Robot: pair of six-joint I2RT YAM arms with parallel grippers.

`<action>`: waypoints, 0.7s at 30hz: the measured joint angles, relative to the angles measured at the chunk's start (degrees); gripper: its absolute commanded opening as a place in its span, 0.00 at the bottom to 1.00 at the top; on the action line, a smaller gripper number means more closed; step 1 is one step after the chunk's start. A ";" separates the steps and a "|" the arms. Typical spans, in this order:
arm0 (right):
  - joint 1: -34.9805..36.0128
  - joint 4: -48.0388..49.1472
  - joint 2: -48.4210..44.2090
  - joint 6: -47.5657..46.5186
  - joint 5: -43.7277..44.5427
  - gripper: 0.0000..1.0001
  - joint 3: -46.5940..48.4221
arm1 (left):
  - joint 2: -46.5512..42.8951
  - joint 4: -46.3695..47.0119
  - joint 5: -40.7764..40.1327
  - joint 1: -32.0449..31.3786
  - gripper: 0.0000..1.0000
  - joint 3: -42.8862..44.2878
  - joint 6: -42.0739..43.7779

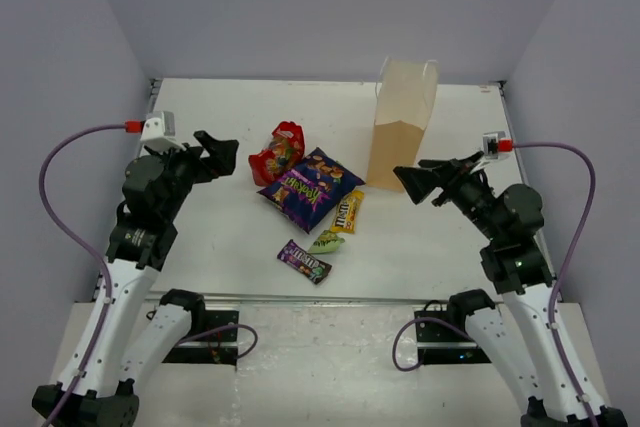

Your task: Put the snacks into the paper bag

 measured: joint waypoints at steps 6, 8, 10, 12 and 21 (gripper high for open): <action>0.00 -4.96 2.99 -0.57 -0.61 0.99 -0.20 | 3.78 -3.37 0.31 0.00 1.00 0.15 3.48; 0.00 -6.45 3.50 -1.53 -0.85 0.99 -0.26 | 4.57 -3.21 0.33 0.00 1.00 -0.33 3.96; 0.00 -7.50 3.80 -2.69 -0.87 0.99 -0.31 | 5.64 -2.86 0.44 0.00 1.00 -0.76 4.55; 0.00 -7.69 4.26 -3.82 -0.87 0.99 -0.31 | 7.87 -2.14 0.96 0.00 1.00 -1.03 5.16; 0.00 -7.65 5.62 -6.56 -0.90 0.99 -0.63 | 21.03 13.57 7.19 -0.63 1.00 -13.33 4.44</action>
